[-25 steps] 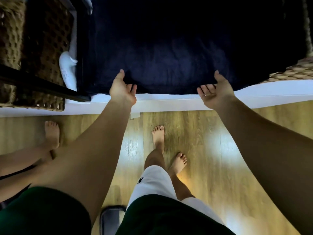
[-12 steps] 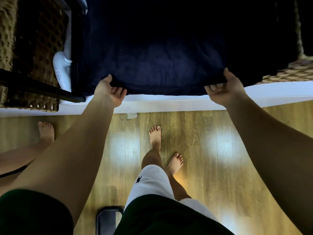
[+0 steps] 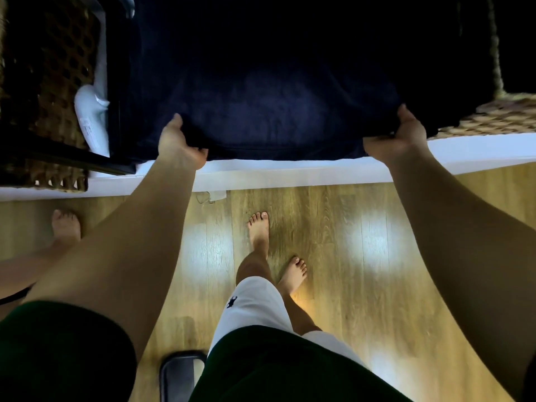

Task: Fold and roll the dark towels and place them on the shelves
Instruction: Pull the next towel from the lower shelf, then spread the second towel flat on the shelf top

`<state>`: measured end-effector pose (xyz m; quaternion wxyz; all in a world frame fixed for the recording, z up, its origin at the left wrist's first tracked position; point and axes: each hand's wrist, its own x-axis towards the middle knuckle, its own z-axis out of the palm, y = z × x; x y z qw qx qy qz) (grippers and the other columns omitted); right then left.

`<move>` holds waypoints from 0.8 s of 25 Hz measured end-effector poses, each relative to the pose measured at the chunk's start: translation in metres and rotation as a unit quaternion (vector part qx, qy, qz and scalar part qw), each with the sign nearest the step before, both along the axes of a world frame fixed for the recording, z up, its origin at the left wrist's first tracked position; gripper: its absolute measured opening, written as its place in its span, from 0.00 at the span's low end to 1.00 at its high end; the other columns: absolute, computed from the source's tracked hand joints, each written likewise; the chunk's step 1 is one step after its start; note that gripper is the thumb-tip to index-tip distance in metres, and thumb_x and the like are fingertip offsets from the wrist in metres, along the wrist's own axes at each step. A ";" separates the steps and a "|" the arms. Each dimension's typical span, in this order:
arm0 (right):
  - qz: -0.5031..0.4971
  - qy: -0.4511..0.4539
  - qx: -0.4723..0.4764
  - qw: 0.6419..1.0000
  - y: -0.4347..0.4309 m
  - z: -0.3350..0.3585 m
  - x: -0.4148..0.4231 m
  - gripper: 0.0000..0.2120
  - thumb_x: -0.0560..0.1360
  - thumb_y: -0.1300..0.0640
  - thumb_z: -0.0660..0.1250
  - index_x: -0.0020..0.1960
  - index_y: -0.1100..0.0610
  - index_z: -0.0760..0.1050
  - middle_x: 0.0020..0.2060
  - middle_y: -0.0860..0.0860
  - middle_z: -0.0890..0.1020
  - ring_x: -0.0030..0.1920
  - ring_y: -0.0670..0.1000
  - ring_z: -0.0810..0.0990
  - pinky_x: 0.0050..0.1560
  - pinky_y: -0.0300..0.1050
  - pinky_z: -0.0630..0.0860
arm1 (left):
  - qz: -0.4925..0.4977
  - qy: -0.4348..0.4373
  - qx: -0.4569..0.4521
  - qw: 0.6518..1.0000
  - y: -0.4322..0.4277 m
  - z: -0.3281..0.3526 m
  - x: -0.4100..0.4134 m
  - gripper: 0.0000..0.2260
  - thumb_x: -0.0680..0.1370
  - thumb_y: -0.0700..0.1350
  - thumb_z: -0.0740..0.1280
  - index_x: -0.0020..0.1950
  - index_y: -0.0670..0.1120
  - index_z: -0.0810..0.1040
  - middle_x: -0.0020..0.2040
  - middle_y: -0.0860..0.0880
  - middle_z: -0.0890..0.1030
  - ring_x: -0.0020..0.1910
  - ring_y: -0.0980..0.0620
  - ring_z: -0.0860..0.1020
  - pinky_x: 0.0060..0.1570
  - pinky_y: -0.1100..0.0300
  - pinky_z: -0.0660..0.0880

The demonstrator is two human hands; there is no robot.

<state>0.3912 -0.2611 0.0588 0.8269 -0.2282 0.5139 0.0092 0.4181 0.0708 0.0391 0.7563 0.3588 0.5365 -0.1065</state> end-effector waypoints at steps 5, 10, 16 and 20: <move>-0.048 -0.080 -0.016 0.996 0.000 0.014 -0.026 0.05 0.76 0.55 0.68 0.45 0.56 0.78 0.39 0.51 0.84 0.32 0.50 0.80 0.32 0.40 0.78 | 0.056 -0.131 -0.080 0.987 0.023 0.020 0.005 0.17 0.77 0.47 0.68 0.64 0.43 0.79 0.57 0.41 0.83 0.56 0.40 0.82 0.56 0.44 0.78; 0.014 0.010 -0.074 0.997 -0.025 0.021 -0.022 0.14 0.79 0.49 0.65 0.60 0.55 0.80 0.47 0.52 0.86 0.45 0.53 0.85 0.37 0.45 0.81 | 0.050 -0.161 -0.026 0.985 0.035 0.043 0.001 0.12 0.79 0.49 0.67 0.58 0.43 0.80 0.51 0.40 0.84 0.52 0.40 0.82 0.44 0.48 0.81; -0.022 -0.111 -0.033 0.993 -0.058 0.070 -0.073 0.09 0.73 0.62 0.64 0.37 0.58 0.82 0.34 0.50 0.83 0.35 0.49 0.84 0.35 0.37 0.78 | 0.059 -0.220 -0.016 0.974 0.044 0.075 -0.046 0.10 0.79 0.48 0.65 0.52 0.45 0.83 0.57 0.43 0.84 0.56 0.42 0.82 0.60 0.47 0.77; 0.019 -0.051 -0.076 0.996 -0.094 0.109 -0.095 0.09 0.79 0.54 0.64 0.45 0.55 0.80 0.32 0.48 0.84 0.32 0.46 0.84 0.33 0.37 0.78 | 0.060 -0.241 0.016 0.969 0.043 0.114 -0.087 0.12 0.78 0.50 0.66 0.57 0.46 0.81 0.56 0.46 0.84 0.54 0.46 0.83 0.57 0.51 0.79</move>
